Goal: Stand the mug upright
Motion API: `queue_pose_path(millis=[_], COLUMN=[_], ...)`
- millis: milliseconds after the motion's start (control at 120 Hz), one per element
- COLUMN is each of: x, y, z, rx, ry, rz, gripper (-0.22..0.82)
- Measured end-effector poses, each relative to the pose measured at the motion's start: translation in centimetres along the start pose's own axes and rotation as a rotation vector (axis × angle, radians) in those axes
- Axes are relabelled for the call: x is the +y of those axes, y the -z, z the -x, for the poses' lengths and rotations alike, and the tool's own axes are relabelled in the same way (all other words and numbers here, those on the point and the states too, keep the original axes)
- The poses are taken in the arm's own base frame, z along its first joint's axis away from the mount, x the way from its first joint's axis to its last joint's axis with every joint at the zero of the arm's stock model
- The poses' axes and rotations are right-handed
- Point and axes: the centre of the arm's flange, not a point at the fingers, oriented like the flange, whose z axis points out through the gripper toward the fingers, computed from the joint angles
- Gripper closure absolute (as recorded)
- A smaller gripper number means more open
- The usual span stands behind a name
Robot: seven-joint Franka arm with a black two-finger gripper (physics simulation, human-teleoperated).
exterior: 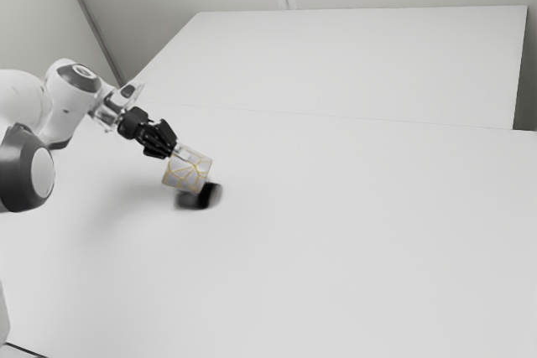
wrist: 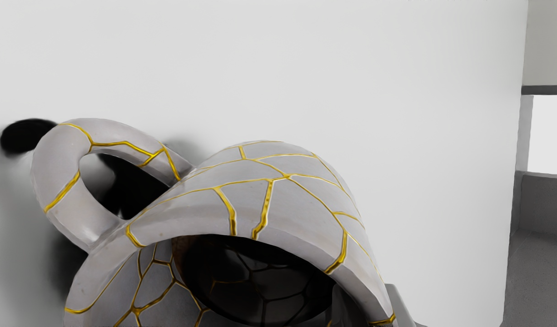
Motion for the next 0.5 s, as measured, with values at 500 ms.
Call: queue_pose_path(millis=[500], x=[11.2], y=[-2.7], z=[5.2], rx=[-0.214], ry=[-0.323], rz=[-0.578], gripper=[0.78])
